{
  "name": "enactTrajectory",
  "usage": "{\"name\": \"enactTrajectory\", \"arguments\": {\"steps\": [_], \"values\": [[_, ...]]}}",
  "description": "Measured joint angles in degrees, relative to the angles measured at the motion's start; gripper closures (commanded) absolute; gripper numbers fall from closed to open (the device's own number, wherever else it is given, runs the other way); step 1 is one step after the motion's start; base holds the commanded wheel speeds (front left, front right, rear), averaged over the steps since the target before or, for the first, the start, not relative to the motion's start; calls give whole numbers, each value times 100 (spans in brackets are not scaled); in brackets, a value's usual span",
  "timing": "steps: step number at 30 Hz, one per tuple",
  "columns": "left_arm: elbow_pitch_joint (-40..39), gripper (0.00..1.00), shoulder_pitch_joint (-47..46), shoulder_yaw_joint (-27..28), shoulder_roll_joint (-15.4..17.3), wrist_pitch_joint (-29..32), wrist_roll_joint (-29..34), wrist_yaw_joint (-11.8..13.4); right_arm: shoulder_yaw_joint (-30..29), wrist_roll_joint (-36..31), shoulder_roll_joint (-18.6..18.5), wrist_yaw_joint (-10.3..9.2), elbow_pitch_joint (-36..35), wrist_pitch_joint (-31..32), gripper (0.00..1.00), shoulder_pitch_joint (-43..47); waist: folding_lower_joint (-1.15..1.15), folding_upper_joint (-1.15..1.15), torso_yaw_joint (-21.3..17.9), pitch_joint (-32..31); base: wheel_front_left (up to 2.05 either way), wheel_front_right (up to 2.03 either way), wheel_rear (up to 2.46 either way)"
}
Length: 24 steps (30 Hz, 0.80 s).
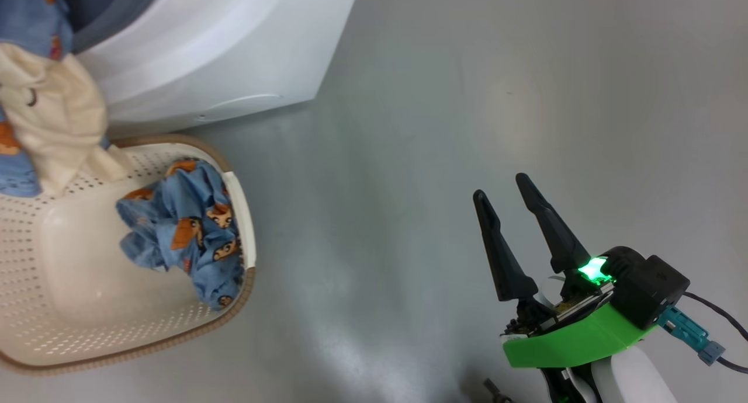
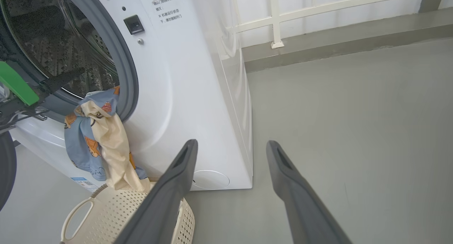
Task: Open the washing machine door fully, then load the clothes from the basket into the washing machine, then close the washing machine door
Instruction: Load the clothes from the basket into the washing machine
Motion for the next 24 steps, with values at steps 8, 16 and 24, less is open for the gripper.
{"name": "enactTrajectory", "arguments": {"steps": [8, 16, 24], "values": [[-325, 0, 740, 326, 10, -43, -137, 2, -166, -38, -9, 0, 81, 0, 0, -16, 0, 0, 211, -222, 0, 0, 0], [-965, 0, 1806, 1003, -53, -44, -31, 10, -229, -97, -13, 0, 127, 0, 0, -19, 0, 0, 396, -477, 0, 0, 0], [-1764, 0, 3108, 1967, -120, -44, 583, 9, -366, -101, -15, 0, 116, 0, 0, -40, 0, 0, 487, -524, 0, 0, 0]]}}
